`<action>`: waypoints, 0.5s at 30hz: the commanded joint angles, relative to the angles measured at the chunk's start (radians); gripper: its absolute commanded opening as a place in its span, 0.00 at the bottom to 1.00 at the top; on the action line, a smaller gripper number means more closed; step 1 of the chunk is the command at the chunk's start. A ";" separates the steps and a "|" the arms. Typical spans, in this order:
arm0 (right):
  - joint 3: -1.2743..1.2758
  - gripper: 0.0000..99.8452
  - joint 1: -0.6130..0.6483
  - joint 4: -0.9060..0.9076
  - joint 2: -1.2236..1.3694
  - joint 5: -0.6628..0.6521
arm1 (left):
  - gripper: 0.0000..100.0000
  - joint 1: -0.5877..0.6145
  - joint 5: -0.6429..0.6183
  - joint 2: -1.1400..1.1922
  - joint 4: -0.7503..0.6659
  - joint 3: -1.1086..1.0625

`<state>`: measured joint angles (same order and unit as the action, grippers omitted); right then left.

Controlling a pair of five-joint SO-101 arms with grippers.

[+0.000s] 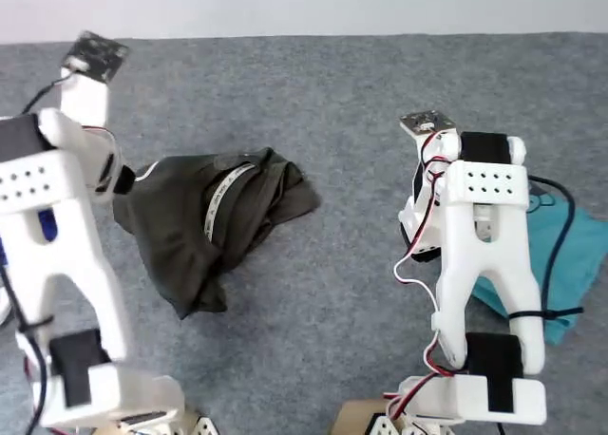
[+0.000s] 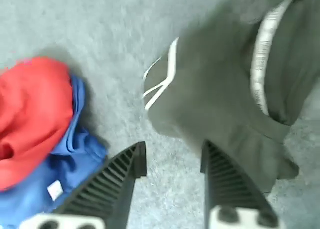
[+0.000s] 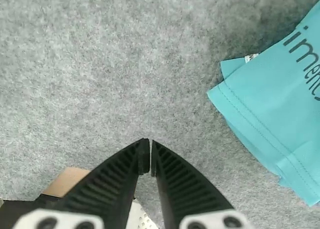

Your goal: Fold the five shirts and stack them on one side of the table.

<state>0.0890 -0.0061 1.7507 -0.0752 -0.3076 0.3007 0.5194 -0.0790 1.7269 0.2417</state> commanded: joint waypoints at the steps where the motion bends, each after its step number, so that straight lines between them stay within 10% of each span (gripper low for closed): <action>1: -0.008 0.01 0.012 0.041 -0.058 -0.011 | 0.20 -0.083 0.006 -0.187 0.029 -0.163; 15: -0.006 0.01 0.010 0.041 -0.054 -0.012 | 0.21 -0.298 -0.023 -0.281 -0.183 -0.811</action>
<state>0.0890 -0.0061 1.7507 -0.0752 -0.3076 0.0368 0.5056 -0.3828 1.6103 -0.5332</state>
